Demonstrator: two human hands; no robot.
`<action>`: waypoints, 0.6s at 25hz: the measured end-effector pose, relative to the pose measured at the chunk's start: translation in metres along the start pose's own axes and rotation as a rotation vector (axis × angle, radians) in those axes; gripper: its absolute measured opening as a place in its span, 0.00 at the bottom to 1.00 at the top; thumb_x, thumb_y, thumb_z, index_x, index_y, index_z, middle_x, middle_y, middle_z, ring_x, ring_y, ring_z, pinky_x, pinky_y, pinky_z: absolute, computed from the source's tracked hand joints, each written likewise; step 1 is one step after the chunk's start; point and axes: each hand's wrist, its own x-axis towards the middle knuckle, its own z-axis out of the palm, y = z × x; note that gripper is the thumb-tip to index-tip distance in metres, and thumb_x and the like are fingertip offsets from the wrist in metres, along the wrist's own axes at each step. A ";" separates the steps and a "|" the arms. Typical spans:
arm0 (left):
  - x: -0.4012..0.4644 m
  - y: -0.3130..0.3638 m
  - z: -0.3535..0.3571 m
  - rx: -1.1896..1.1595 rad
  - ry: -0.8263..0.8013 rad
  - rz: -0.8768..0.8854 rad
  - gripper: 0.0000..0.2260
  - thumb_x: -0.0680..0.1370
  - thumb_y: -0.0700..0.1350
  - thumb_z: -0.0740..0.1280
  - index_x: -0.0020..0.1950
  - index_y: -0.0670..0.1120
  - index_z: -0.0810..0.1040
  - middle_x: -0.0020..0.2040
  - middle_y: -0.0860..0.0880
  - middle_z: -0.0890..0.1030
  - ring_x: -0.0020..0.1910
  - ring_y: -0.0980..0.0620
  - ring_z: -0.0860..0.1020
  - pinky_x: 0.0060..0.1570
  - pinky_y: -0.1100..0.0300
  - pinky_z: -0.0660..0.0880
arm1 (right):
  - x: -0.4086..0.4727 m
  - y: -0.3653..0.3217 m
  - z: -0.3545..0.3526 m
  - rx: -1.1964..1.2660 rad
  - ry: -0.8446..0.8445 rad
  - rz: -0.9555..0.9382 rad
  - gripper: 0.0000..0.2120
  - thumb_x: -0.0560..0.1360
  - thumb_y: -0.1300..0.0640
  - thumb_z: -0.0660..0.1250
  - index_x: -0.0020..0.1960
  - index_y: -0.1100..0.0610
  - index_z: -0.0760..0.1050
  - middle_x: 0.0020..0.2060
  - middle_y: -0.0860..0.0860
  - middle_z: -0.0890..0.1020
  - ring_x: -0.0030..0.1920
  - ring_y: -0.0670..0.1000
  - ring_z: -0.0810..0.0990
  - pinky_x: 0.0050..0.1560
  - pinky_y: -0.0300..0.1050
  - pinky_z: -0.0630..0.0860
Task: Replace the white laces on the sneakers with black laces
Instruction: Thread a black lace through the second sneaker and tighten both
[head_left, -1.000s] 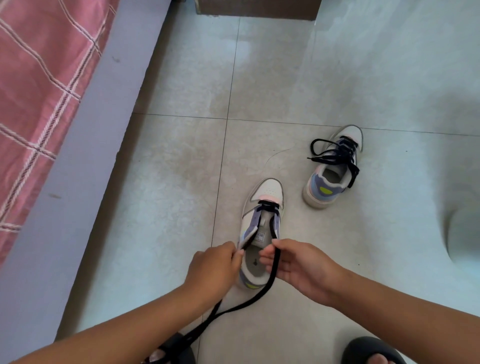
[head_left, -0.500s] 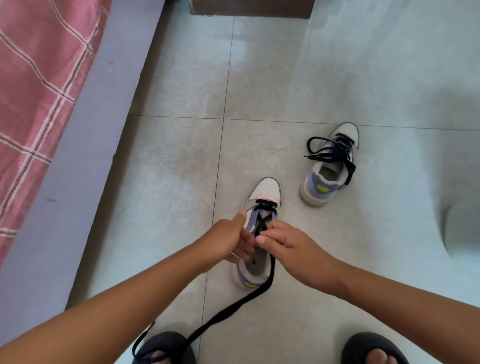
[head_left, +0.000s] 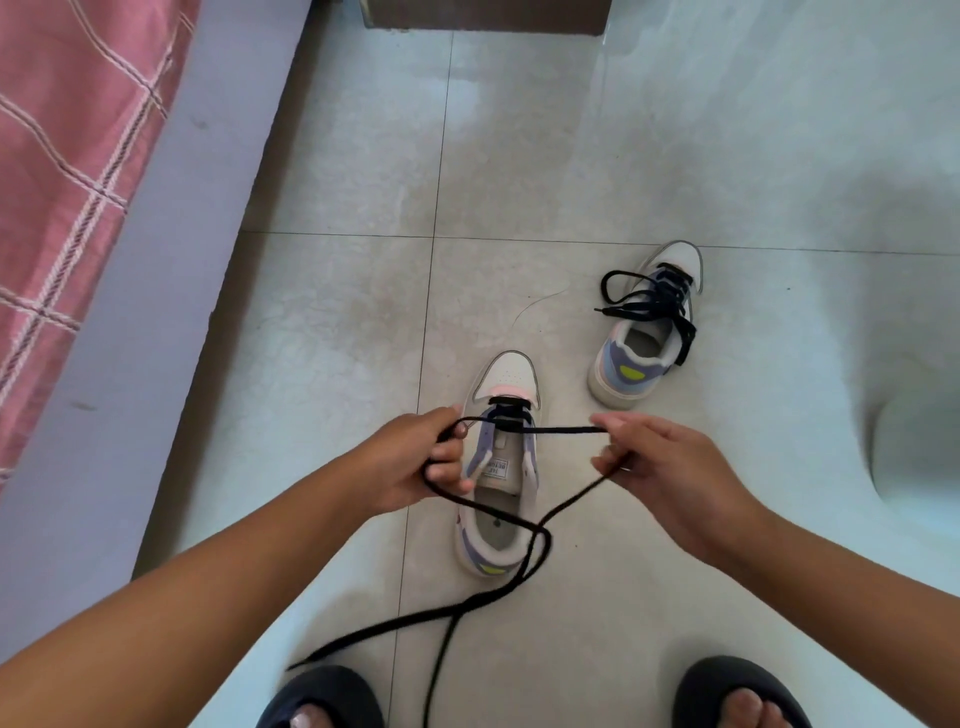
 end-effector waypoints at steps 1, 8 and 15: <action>0.000 0.002 -0.011 0.120 -0.007 0.024 0.14 0.82 0.49 0.57 0.40 0.43 0.70 0.22 0.51 0.59 0.19 0.54 0.58 0.30 0.59 0.73 | 0.006 0.000 -0.012 -0.023 0.041 -0.004 0.06 0.77 0.64 0.63 0.48 0.61 0.79 0.27 0.51 0.71 0.28 0.48 0.70 0.36 0.41 0.76; -0.004 0.007 -0.081 0.634 0.026 -0.168 0.12 0.78 0.49 0.65 0.43 0.41 0.77 0.30 0.48 0.67 0.27 0.52 0.66 0.34 0.57 0.74 | 0.042 0.011 -0.102 -1.075 -0.136 0.151 0.11 0.77 0.53 0.66 0.40 0.58 0.80 0.25 0.45 0.72 0.26 0.44 0.67 0.27 0.35 0.65; 0.028 0.007 -0.024 1.128 0.213 0.168 0.13 0.80 0.53 0.60 0.49 0.44 0.76 0.45 0.49 0.79 0.45 0.50 0.78 0.46 0.58 0.71 | 0.068 0.008 0.003 -1.185 -0.289 -0.163 0.08 0.77 0.50 0.64 0.50 0.53 0.76 0.46 0.47 0.78 0.49 0.48 0.76 0.48 0.39 0.69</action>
